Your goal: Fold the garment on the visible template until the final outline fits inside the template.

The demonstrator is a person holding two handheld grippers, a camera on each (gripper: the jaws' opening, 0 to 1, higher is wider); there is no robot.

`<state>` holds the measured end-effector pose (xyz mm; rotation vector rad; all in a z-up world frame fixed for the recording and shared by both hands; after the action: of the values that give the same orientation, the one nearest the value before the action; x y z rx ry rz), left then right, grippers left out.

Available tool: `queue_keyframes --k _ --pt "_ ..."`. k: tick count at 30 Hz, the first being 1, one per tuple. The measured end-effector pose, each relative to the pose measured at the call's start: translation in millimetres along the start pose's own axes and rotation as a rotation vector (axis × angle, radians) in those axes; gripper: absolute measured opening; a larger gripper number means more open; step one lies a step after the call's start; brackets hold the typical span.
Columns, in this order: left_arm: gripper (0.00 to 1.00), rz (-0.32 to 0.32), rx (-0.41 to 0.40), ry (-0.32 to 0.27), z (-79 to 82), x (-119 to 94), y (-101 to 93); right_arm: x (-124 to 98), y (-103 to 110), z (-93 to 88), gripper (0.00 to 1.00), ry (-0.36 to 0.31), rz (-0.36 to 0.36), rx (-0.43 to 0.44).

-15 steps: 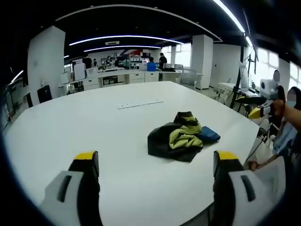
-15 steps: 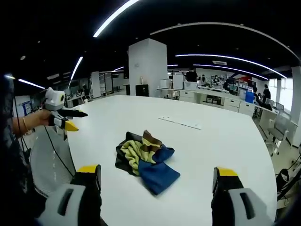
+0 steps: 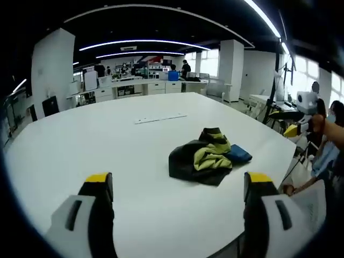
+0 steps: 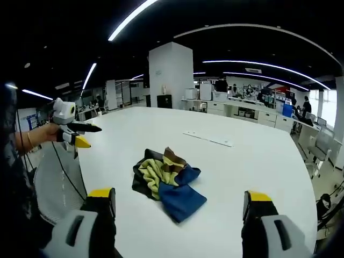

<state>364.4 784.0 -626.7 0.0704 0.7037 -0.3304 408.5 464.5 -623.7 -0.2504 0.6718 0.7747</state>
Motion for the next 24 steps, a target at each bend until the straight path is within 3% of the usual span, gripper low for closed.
queue_keyframes --k 24 --pt "0.99 -0.019 -0.02 -0.011 4.1 0.2 -5.4 0.5 -2.0 -1.9 1.0 0.001 0.01 0.003"
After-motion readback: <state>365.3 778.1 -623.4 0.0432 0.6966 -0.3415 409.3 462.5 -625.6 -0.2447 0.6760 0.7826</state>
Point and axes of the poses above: the point that each gripper's makers call its tool centre point, and the gripper's own axes: x roughly forward along the fingers, y roughly to its left, z roughly out of its top, the point moved 1 cm from there along -x, roughly backward along the fingers, and after that the axes turned 15 degrees about y, right-handed, at the moved point
